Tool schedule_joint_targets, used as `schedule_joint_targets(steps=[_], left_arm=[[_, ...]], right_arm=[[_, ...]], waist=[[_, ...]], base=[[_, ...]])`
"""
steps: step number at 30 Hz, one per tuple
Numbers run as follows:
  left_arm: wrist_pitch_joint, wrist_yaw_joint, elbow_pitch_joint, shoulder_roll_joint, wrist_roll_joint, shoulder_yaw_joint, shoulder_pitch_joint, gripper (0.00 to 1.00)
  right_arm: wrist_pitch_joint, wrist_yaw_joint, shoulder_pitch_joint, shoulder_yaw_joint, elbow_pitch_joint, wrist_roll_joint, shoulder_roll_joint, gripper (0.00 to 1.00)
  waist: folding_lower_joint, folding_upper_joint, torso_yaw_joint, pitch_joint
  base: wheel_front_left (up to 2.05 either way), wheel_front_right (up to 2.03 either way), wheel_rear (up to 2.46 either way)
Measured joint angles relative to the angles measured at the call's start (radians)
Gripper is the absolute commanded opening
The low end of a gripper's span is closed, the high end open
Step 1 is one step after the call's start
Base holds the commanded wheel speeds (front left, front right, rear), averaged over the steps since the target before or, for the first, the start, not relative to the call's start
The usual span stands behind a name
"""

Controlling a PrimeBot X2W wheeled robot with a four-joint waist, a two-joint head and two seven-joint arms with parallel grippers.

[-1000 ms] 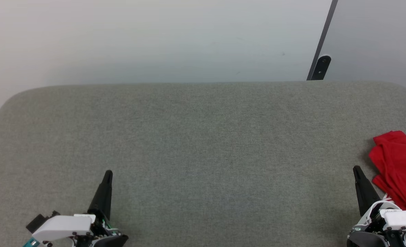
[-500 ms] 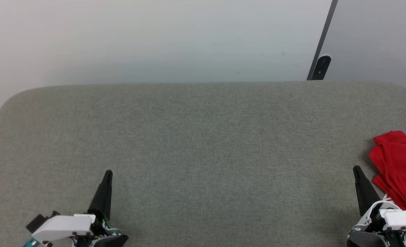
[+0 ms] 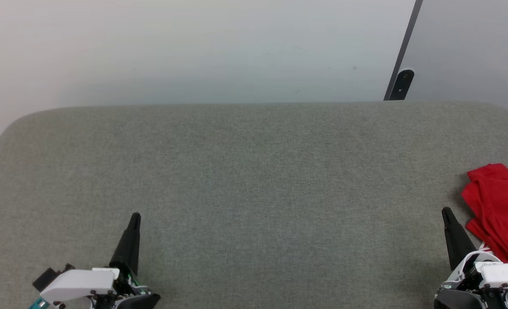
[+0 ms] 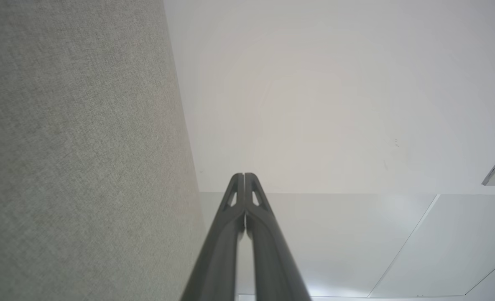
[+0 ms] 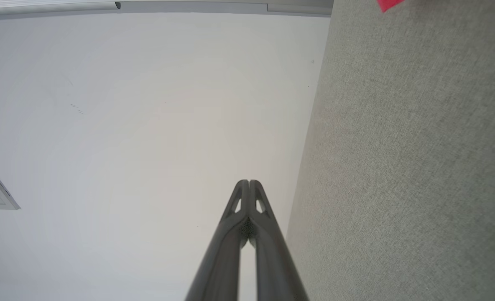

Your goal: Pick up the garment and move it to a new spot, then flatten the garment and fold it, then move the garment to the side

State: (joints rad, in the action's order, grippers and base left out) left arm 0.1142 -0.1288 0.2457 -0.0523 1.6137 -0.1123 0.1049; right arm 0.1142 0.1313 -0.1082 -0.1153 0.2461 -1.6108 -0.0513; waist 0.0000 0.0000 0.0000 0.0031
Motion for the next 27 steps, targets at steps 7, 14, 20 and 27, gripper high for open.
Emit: schedule_joint_targets(steps=[7, 14, 20, 27], left_arm=[[0.000, 0.000, 0.000, 0.000, 0.000, 0.000, 0.000, 0.00], [0.000, 0.000, 0.000, 0.000, 0.000, 0.000, 0.000, 0.00], [0.000, 0.000, 0.000, 0.000, 0.000, 0.000, 0.000, 0.00], [0.000, 0.000, 0.000, 0.000, 0.000, -0.001, 0.000, 0.00]], right_arm=[[0.000, 0.000, 0.000, 0.000, 0.000, 0.000, 0.000, 0.00], [0.000, 0.000, 0.000, 0.000, 0.000, 0.000, 0.000, 0.00], [0.000, 0.000, 0.000, 0.000, 0.000, 0.000, 0.000, 0.00], [0.000, 0.000, 0.000, 0.000, 0.000, 0.000, 0.000, 0.00]], waist=[[0.0000, 0.0000, 0.000, 0.000], [0.0000, 0.0000, 0.000, 0.000], [0.0000, 0.0000, 0.000, 0.000], [-0.0001, 0.0000, 0.000, 0.000]], base=[[0.00, 0.00, 0.00], [0.00, 0.00, 0.00], [0.00, 0.00, 0.00], [0.00, 0.00, 0.00]])
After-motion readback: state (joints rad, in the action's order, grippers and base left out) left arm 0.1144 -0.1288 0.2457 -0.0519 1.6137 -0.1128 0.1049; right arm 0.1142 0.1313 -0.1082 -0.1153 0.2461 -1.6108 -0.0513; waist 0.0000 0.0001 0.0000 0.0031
